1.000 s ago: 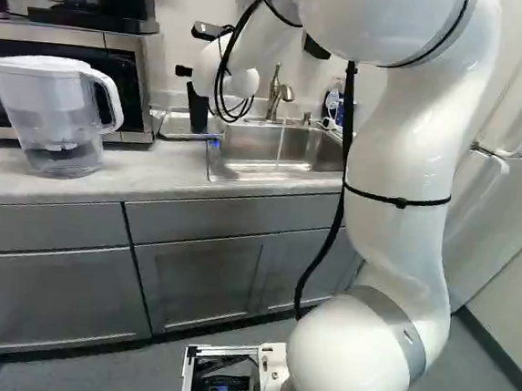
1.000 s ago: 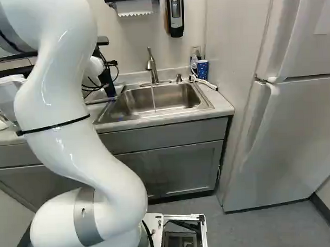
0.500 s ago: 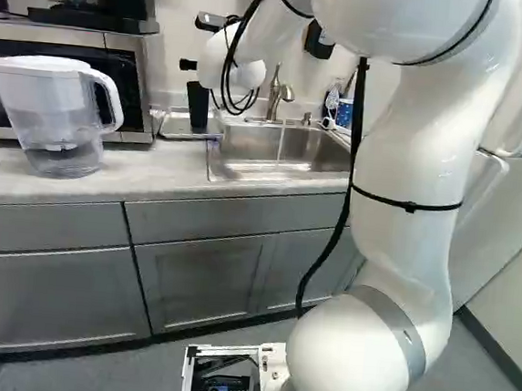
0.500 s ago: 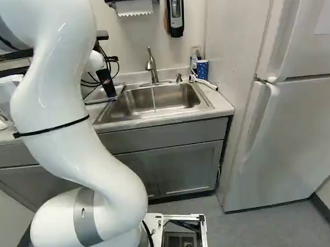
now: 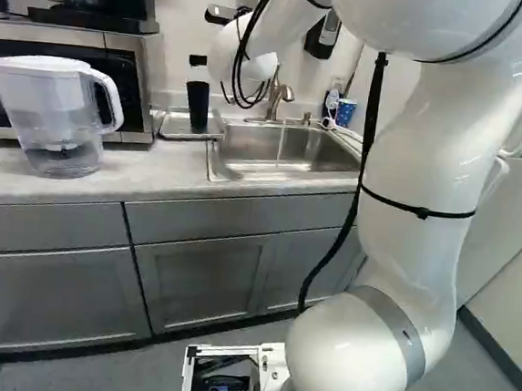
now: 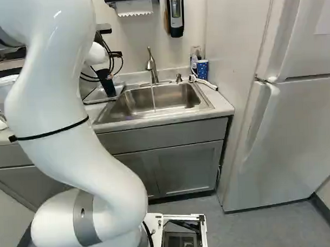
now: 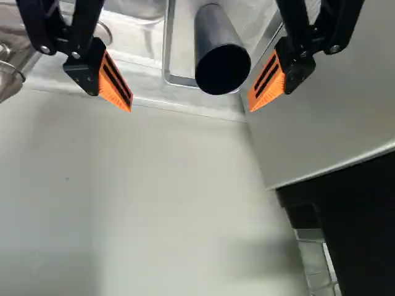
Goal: Rinse the cup and place it in the tray
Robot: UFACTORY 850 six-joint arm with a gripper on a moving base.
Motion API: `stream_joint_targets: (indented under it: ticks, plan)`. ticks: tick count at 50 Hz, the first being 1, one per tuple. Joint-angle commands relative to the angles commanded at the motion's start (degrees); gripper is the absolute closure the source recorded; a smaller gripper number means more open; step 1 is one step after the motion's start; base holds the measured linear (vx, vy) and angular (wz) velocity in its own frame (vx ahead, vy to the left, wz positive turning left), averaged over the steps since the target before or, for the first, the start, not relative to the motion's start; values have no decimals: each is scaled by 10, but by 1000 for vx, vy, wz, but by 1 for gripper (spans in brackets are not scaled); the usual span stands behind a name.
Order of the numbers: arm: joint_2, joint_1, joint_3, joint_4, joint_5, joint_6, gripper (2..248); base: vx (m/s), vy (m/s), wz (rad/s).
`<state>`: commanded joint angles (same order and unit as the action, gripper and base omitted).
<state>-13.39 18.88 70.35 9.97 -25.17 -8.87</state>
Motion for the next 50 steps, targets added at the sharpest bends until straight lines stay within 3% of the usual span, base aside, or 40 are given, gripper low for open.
stream_joint_targets:
  ticks: [27,50]
  plan:
    - [27,-39,3,8,46,0,3,0,0,0]
    - [25,-66,32,8,63,0,3,0,0,0]
